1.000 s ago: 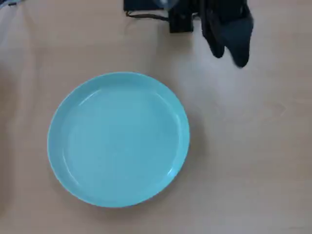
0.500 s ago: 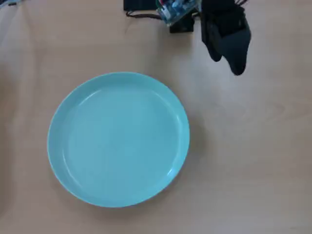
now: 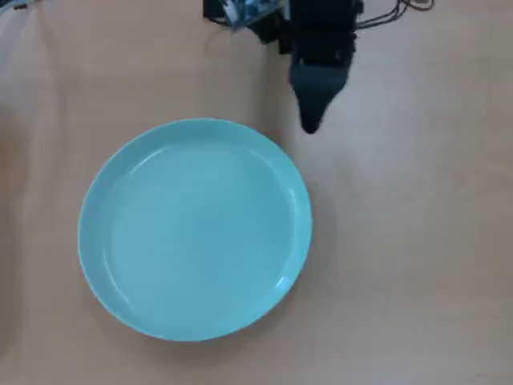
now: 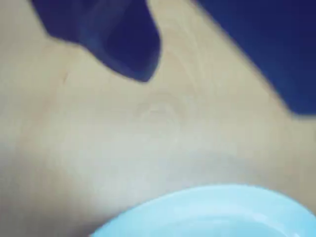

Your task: Move the green bowl from right to left

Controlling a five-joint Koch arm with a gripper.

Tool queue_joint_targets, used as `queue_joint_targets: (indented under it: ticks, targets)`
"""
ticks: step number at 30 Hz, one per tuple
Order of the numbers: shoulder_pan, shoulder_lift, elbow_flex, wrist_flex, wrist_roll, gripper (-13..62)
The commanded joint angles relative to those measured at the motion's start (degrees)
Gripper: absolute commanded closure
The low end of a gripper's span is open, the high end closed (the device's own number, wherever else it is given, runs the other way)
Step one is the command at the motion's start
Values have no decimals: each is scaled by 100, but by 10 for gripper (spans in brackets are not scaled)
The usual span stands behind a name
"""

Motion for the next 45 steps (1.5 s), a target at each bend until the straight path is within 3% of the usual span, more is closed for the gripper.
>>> queue_joint_targets:
  ticks: [1, 8, 14, 21, 45]
  targets:
    - [404, 264, -149, 396, 545, 101]
    - [1485, 448, 466, 650, 536, 101]
    - [2074, 404, 756, 563, -896, 101]
    - [2654, 369, 1468, -149, -1529, 101]
    - [3287, -905, 2136, -1521, -3516, 99]
